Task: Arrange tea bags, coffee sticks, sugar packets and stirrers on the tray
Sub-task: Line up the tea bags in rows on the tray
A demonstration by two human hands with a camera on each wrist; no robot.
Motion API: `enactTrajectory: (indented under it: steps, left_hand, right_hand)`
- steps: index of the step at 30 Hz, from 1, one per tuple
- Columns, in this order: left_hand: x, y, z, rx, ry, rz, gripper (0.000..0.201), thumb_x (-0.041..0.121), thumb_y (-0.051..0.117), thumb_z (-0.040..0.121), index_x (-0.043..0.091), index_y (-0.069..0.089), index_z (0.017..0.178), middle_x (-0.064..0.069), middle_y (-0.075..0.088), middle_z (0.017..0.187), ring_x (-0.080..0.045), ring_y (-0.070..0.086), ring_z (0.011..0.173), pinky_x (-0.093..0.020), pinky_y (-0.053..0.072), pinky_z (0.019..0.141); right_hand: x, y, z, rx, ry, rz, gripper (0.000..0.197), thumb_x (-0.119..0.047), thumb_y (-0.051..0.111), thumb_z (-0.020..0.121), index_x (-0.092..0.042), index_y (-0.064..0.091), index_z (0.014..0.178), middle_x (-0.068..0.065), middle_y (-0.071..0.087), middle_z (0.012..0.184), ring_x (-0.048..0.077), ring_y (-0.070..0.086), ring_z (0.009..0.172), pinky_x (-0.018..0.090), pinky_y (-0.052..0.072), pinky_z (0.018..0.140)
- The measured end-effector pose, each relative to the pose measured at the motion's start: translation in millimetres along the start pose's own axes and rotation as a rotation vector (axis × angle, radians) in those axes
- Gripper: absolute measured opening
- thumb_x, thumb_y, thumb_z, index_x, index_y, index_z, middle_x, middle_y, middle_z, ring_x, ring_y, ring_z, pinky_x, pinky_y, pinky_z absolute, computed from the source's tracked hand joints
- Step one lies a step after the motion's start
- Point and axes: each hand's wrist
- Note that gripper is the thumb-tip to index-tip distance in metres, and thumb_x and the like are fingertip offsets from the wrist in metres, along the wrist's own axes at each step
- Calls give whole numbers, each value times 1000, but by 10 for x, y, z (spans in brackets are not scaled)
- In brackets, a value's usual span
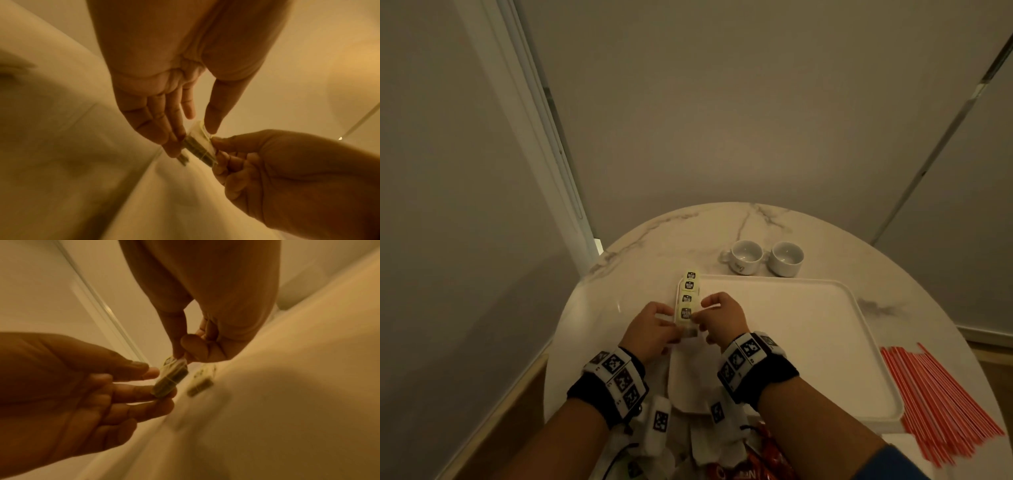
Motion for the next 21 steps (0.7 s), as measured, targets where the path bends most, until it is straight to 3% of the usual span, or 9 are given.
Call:
enactTrajectory:
  steps: [4,6,9,11,14,21]
  left_hand:
    - [-147,19,126,70,19,128,24,14,70,81,18,56,101,-10,68,102,-22,64,87,-28,46,68]
    - [-163,33,162,75,58,200,21,18,70,82,17,62,102,-4,66,103,-17,60,88,-27,45,73]
    - [-183,47,208,36,132,349,27,23,65,86,14,67,112,0,60,110,-17,60,101,-24,43,82]
    - [-197,64,214,-24,164,453,29,21,60,88,13,68,115,-1,56,116,-19,59,108,-28,46,92]
    - [-216,93,203,-53,174,576,34,9,53,89,13,64,121,-7,46,125,-20,53,115,-27,39,105]
    - [-246,113,226,-35,196,636,30,12,55,92,9,64,121,-8,42,129,-22,49,119,-24,33,107]
  right_hand:
    - [93,93,129,38,59,-54,27,-5,75,75,-16,51,81,11,64,80,23,60,60,28,47,47]
    - [110,120,179,72,63,-79,27,-4,75,72,-18,52,78,11,67,86,27,66,73,35,57,60]
    - [130,151,272,98,47,-132,26,-5,75,66,-20,54,74,11,69,90,30,67,85,43,59,76]
    - [131,152,323,80,43,-153,25,-4,73,64,-20,55,73,10,69,89,30,67,86,44,59,77]
    - [95,134,352,55,56,-205,23,-3,72,64,-19,58,72,10,70,89,29,68,87,44,59,78]
    - [64,147,399,91,47,-333,19,-12,71,77,-19,54,71,8,69,96,27,66,92,39,57,83]
Point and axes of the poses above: each hand's wrist, its own z-axis towards the middle knuckle, its own y-axis out of the palm, x = y × z
